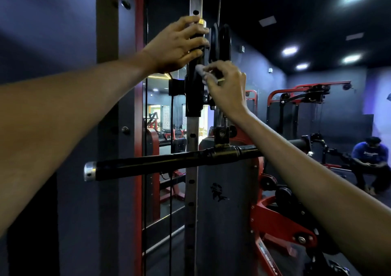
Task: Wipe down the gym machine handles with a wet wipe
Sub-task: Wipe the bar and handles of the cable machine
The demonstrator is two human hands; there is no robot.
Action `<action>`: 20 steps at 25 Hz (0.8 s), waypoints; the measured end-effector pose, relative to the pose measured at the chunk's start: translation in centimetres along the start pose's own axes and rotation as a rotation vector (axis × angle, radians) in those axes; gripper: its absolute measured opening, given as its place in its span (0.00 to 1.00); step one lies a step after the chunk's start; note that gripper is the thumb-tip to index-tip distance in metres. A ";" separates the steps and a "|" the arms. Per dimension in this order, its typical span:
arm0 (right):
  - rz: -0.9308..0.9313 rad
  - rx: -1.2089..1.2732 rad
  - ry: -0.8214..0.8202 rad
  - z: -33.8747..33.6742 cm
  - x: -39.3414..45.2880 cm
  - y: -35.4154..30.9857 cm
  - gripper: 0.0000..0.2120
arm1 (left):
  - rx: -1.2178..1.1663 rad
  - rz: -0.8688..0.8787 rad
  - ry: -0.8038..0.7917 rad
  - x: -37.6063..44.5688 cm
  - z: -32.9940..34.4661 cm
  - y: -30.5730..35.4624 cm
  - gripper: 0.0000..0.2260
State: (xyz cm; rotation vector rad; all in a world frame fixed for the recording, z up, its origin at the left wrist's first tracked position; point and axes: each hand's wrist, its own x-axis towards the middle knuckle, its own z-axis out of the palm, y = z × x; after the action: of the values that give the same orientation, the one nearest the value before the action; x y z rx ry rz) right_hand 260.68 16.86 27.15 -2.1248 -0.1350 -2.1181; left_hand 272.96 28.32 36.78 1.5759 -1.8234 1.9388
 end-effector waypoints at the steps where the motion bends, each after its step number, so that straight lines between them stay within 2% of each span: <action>1: -0.008 -0.016 -0.006 0.4 0.0 -0.1 0.04 | 0.007 -0.004 0.026 0.1 0.4 0.0 0.21; 5: -0.106 -0.053 -0.078 1.0 -2.0 0.7 0.07 | 0.021 -0.042 0.060 -0.3 1.7 -0.3 0.21; 10: -0.114 -0.086 -0.052 1.2 -3.0 0.9 0.07 | -0.001 -0.125 0.050 -0.5 2.5 0.7 0.26; 17: -0.164 -0.167 -0.158 1.1 -4.3 1.0 0.09 | 0.021 -0.055 0.099 -0.2 2.8 -0.1 0.27; 20: -0.201 -0.187 -0.026 0.8 -3.5 0.0 0.06 | 0.017 -0.003 0.169 -0.6 3.5 -0.9 0.24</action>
State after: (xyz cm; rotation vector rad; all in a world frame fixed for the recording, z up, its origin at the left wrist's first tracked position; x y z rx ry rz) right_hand 261.45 17.08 23.64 -2.3336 -0.1661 -2.2963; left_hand 275.97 26.21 36.31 1.3708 -1.7419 2.0221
